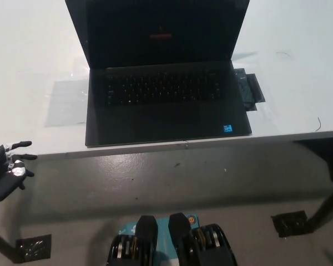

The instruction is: The robot uses its right hand to push down on the lid of a laptop kept in the middle of the desk to close it

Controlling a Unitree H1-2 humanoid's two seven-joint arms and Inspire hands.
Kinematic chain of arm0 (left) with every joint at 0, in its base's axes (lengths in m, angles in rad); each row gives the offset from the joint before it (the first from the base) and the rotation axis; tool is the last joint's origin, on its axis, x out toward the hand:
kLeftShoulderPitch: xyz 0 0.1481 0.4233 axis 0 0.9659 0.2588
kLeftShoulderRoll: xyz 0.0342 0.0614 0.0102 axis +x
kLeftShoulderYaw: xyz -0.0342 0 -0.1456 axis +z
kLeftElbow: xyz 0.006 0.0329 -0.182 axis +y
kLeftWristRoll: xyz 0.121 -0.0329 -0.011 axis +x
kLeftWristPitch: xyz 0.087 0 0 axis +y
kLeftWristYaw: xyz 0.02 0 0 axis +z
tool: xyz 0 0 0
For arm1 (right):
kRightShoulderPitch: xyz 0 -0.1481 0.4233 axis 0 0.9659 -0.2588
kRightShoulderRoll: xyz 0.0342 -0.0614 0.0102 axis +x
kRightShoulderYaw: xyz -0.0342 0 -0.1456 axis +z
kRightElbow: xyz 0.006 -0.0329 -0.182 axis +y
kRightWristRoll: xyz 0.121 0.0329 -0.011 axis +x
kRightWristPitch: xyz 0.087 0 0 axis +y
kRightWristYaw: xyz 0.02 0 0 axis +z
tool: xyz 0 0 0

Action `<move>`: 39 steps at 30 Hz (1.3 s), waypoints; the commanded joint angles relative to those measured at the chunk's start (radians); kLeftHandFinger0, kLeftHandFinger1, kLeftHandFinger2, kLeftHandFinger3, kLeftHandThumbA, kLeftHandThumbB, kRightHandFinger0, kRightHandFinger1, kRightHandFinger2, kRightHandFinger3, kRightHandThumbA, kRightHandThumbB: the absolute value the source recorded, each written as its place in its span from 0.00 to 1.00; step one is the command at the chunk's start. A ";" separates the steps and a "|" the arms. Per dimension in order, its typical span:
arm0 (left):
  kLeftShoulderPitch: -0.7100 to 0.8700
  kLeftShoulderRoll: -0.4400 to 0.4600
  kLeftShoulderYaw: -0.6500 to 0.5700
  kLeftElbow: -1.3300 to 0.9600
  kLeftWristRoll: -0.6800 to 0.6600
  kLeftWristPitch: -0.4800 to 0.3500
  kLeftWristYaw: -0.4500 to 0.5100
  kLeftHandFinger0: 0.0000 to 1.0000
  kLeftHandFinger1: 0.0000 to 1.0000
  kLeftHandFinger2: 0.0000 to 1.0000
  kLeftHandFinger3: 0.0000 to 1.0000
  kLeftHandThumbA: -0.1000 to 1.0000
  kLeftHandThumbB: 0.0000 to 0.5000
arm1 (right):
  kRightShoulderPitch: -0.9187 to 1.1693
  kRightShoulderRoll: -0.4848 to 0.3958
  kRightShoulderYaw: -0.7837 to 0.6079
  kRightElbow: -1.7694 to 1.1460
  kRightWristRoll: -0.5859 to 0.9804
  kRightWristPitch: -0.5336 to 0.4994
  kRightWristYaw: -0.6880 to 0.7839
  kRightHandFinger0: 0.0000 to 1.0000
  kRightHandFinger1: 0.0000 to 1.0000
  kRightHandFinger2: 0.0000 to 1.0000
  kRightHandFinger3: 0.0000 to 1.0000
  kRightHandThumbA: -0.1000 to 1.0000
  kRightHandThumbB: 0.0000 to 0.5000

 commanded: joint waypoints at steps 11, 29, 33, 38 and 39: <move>-0.017 0.034 0.016 -0.030 0.000 0.020 -0.007 0.31 0.42 0.58 0.73 0.14 0.03 | -0.279 -0.333 0.056 -0.089 0.079 0.025 -0.149 1.00 0.95 0.90 1.00 1.00 0.44; -0.024 0.032 0.004 -0.039 -0.007 0.034 -0.018 0.32 0.45 0.59 0.73 0.14 0.00 | -0.911 -0.377 0.466 0.178 -0.006 0.025 -0.110 1.00 1.00 0.99 1.00 1.00 0.40; -0.028 0.033 0.002 -0.042 -0.008 0.041 -0.018 0.32 0.45 0.59 0.72 0.15 0.03 | -0.981 -0.325 0.517 0.259 -0.092 0.025 -0.078 1.00 1.00 0.95 1.00 1.00 0.40; -0.030 0.043 -0.005 -0.041 -0.006 0.035 -0.029 0.32 0.45 0.62 0.75 0.19 0.01 | -1.067 -0.248 0.571 0.363 -0.155 -0.033 -0.022 1.00 1.00 0.93 1.00 1.00 0.59; -0.030 0.043 -0.005 -0.042 -0.005 0.036 -0.029 0.32 0.45 0.62 0.75 0.18 0.01 | -1.068 -0.245 0.568 0.366 -0.159 -0.035 -0.017 1.00 0.99 0.93 1.00 1.00 0.59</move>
